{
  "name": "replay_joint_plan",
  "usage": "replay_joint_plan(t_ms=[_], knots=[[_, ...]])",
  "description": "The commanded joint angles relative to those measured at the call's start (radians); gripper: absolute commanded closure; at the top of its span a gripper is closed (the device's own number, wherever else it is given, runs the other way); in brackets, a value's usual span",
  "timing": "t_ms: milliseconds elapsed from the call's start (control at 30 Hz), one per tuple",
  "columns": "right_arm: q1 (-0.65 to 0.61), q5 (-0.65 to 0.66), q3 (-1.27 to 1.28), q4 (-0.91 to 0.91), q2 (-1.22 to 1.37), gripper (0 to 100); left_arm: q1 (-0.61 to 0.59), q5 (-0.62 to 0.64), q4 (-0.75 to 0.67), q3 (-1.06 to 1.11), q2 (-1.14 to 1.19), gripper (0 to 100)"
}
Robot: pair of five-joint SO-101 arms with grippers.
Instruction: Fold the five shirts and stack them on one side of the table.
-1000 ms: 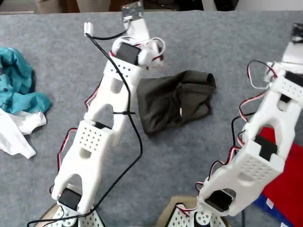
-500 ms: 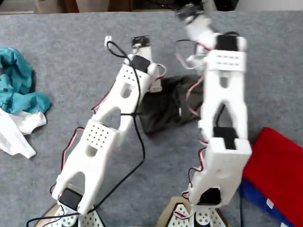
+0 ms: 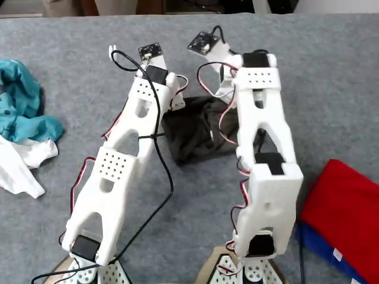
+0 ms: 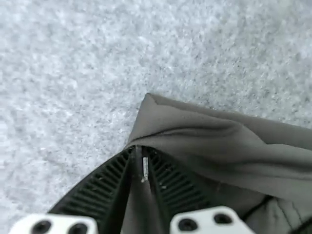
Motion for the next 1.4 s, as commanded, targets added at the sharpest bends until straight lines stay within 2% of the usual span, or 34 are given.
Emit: replay_joint_plan(t_ms=[0, 133, 300, 467, 733, 1000, 1233, 1367], knots=[[-0.012, 0.012, -0.116, 0.003, 0.051, 99.0, -0.028, 0.008, 0.112, -0.152, -0.036, 98], [-0.013, 0.012, -0.246, 0.054, 0.130, 99.0, -0.011, -0.028, 0.180, -0.315, -0.045, 98], [-0.028, 0.028, -0.447, 0.150, 0.196, 99.0, 0.006, -0.028, 0.180, -0.361, -0.047, 98], [-0.053, 0.051, -0.547, 0.215, 0.289, 99.1, -0.080, 0.021, 0.180, -0.361, -0.097, 98], [-0.122, 0.043, -0.664, 0.252, 0.369, 99.3, -0.190, -0.061, 0.180, -0.344, -0.278, 98], [-0.193, 0.041, -0.674, 0.292, 0.374, 99.3, -0.209, -0.157, 0.181, -0.092, -0.458, 98], [-0.156, 0.077, -0.556, 0.287, 0.397, 99.3, -0.238, -0.180, 0.178, 0.078, -0.519, 98], [-0.105, 0.084, -0.556, 0.347, 0.407, 99.3, -0.264, -0.204, 0.178, 0.118, -0.519, 98]])
